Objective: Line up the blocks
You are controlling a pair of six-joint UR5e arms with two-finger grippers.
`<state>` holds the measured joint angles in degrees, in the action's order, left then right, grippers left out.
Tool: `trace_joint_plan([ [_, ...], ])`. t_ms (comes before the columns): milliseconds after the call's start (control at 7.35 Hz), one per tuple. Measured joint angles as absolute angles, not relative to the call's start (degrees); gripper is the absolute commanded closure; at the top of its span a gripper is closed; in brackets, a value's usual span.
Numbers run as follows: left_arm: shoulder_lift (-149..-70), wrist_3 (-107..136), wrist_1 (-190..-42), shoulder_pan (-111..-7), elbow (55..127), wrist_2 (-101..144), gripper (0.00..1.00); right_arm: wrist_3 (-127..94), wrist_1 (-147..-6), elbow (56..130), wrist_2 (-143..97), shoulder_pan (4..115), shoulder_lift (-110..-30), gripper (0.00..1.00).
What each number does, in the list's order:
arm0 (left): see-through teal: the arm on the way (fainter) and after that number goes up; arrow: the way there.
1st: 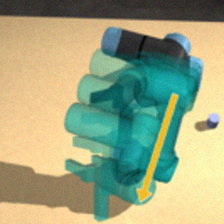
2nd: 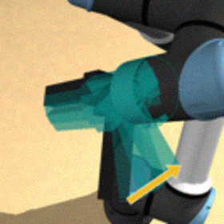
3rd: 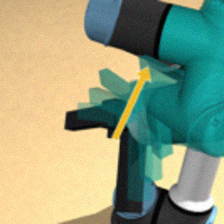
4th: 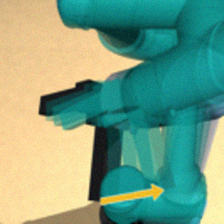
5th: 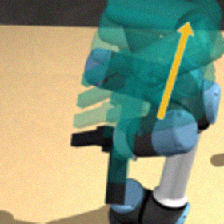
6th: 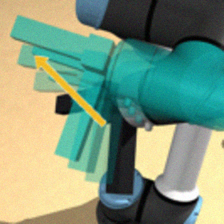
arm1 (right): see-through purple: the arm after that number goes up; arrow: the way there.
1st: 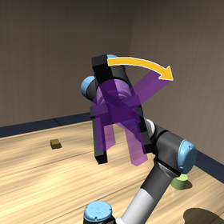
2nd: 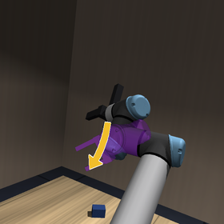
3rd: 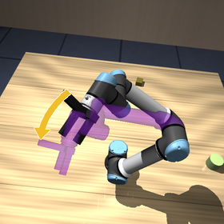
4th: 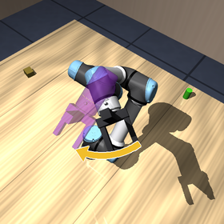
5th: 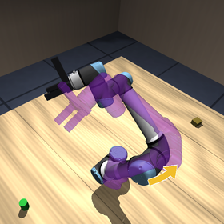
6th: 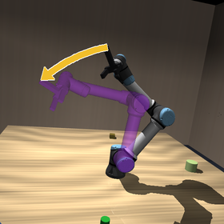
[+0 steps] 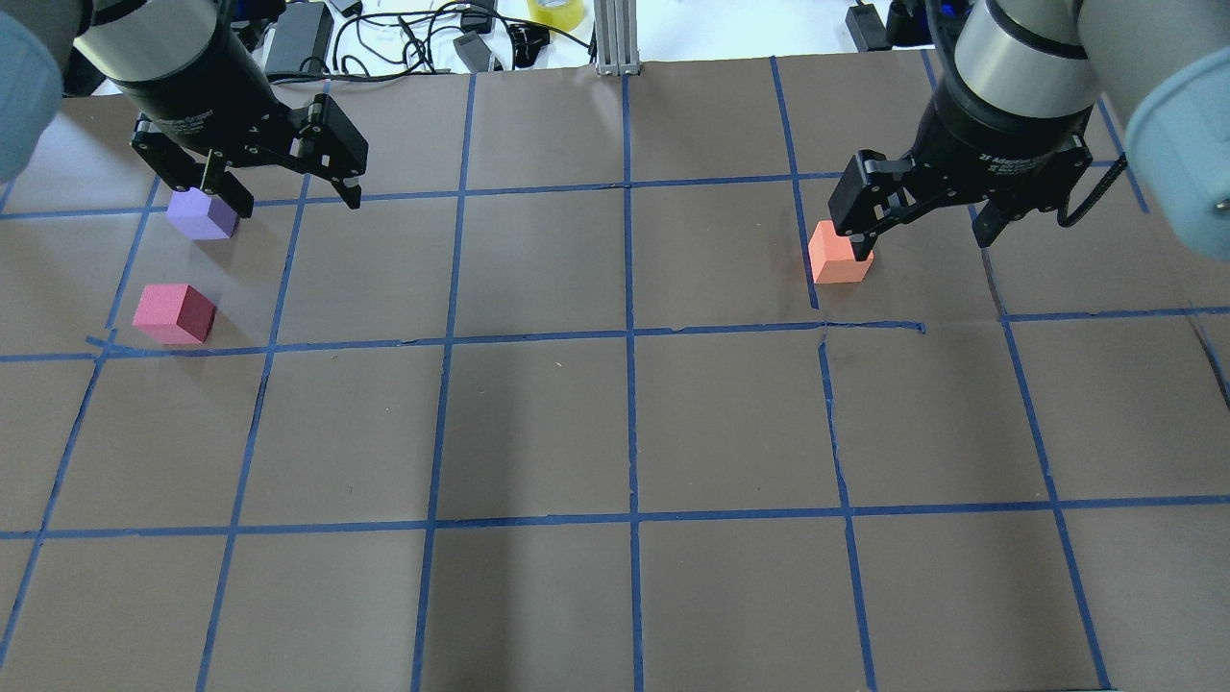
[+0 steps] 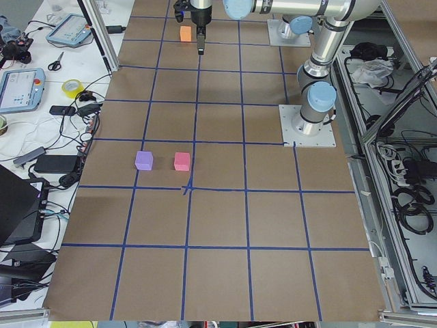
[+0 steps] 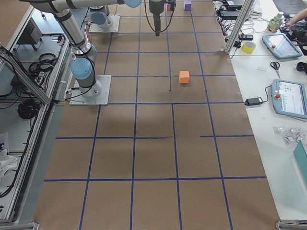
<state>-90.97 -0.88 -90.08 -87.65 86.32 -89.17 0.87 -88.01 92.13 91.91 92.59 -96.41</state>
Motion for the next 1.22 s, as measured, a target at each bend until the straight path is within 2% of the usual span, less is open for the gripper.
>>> trace_joint_plan([
  [1224, -90.1, -0.7, -87.3, -88.0, 87.2, -92.3, 0.00, 0.8, -90.2, 92.2, 92.5, 92.6, -96.4, 0.00],
])
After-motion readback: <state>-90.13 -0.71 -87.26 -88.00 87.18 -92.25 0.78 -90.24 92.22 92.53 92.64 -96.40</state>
